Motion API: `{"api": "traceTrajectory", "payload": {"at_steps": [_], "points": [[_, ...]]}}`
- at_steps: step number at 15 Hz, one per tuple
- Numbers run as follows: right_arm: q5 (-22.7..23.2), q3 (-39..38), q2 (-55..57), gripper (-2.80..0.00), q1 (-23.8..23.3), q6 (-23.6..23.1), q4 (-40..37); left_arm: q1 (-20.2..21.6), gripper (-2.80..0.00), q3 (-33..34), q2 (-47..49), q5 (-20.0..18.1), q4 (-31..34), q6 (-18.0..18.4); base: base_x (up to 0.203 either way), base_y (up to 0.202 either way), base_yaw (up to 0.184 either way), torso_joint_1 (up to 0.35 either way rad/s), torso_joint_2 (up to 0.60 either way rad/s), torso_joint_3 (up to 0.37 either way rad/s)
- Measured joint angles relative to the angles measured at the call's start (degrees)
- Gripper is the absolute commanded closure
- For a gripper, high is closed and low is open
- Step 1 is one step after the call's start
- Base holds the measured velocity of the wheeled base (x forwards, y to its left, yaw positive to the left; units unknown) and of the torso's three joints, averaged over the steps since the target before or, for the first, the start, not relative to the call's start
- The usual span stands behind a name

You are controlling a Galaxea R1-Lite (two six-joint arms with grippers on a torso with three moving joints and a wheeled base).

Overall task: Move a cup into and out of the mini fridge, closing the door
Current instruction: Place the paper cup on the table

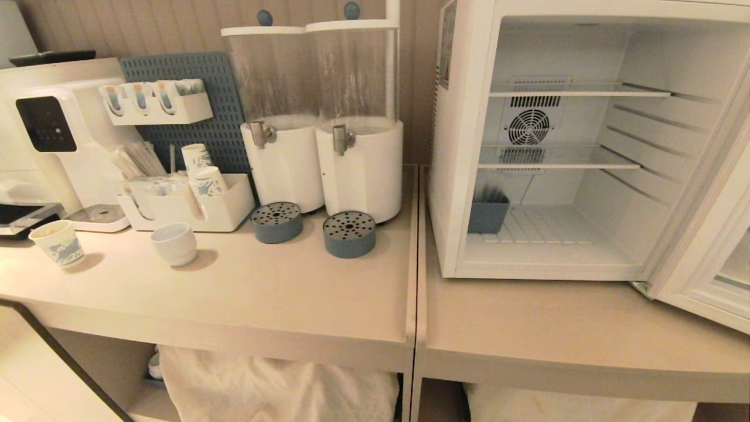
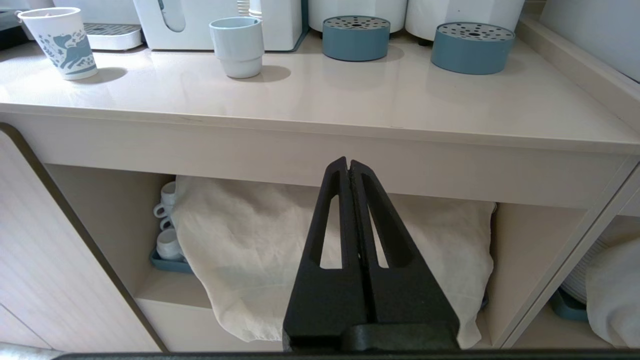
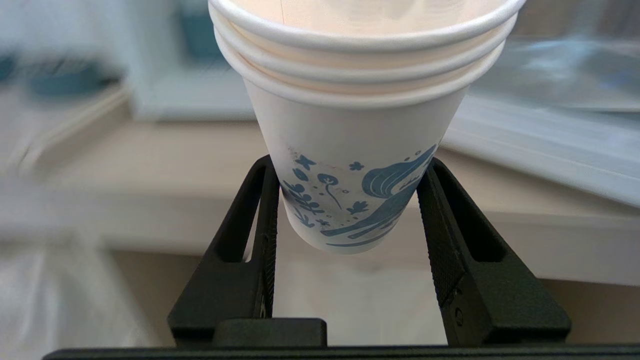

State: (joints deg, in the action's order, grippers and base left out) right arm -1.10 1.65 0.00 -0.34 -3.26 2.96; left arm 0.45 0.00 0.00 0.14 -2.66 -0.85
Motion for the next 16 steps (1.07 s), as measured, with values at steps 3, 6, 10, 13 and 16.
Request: {"api": "traceTrajectory", "payload": {"at_steps": [3,6,10,13,16], "points": [[1.65,-0.57,0.00,0.00,-0.01,0.50,-6.47,-0.08,0.00,0.00,0.00,0.06,-0.01,0.43,0.000,0.000,0.000,0.000,0.00,0.000],[1.67,-0.72,0.00,0.00,0.01,0.56,-5.32,-0.05,0.00,0.00,0.00,0.15,-0.04,0.85,0.002,0.027,-0.003,0.001,0.00,0.001],[1.72,-0.74,0.00,0.00,-0.04,0.52,-5.39,-0.08,0.00,0.00,0.00,0.19,-0.02,0.93,0.001,0.175,-0.002,0.004,0.00,0.001],[1.69,-0.77,0.00,0.00,0.01,0.54,-5.41,-0.08,0.00,0.00,0.00,0.15,-0.02,0.95,0.000,0.192,0.000,0.004,0.00,0.001],[1.69,-0.77,0.00,0.00,0.01,0.59,-5.49,-0.05,0.00,0.00,0.00,0.16,-0.04,0.95,0.000,0.195,-0.001,0.000,0.00,0.002]]}}
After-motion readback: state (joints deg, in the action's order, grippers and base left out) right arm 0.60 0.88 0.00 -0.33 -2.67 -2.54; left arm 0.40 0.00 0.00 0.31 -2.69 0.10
